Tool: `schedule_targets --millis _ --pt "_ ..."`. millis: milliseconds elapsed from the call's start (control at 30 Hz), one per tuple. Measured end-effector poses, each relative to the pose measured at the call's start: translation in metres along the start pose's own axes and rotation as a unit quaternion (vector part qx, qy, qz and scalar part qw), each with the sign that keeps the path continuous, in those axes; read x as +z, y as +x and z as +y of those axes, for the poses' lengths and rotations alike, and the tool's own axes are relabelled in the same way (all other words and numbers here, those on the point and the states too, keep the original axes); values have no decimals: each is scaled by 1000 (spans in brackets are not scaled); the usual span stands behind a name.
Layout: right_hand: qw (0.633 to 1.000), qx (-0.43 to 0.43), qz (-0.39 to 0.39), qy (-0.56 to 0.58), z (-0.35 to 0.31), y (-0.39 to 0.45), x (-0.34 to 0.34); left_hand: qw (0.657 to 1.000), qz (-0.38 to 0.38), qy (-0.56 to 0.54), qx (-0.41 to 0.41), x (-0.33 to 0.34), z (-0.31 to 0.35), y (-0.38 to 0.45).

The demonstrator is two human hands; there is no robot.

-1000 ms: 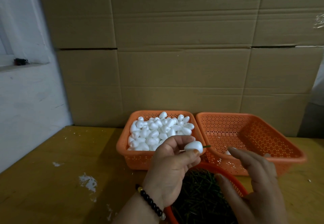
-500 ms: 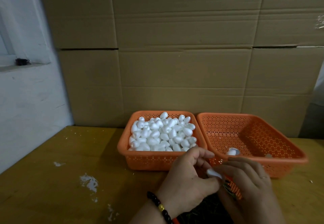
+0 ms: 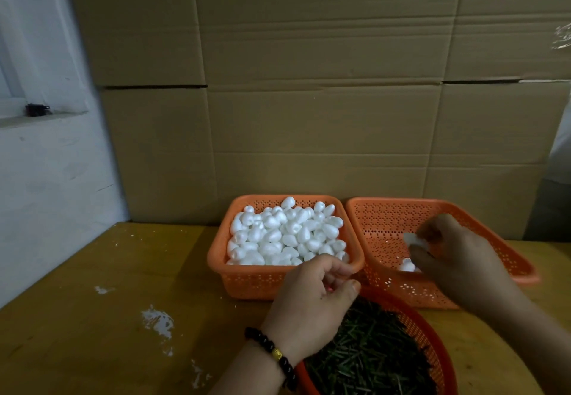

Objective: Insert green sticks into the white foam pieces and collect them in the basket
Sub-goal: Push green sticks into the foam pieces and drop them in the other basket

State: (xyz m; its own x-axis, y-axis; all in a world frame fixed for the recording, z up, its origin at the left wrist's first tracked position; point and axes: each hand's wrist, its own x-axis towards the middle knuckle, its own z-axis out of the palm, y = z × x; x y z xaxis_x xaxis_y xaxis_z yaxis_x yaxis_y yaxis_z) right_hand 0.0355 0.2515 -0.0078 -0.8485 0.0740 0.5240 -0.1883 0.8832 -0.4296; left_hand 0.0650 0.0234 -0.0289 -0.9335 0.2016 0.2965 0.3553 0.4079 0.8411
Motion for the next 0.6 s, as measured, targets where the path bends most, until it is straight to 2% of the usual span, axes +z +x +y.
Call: schedule_targets --millis 67,200,333,400,467,533,600 --pt "996 35 -80 -32 13 24 3 1000 16 -7 -1 -1 -1 1" --pt "959 125 -249 -57 31 55 15 999 33 -24 -1 -1 -2 2" --pt "937 162 -290 -106 43 63 26 999 39 -25 -1 -1 -4 3" --pt "938 160 -278 -134 45 63 30 999 42 -22 3 -2 -5 4" --pt "951 145 -218 -165 42 61 30 999 46 -23 2 -3 -7 5" --pt "977 109 -90 -162 30 51 25 999 48 -19 0 -5 -9 6" --pt "995 18 27 -99 12 32 18 998 55 1 3 -9 -10 10"
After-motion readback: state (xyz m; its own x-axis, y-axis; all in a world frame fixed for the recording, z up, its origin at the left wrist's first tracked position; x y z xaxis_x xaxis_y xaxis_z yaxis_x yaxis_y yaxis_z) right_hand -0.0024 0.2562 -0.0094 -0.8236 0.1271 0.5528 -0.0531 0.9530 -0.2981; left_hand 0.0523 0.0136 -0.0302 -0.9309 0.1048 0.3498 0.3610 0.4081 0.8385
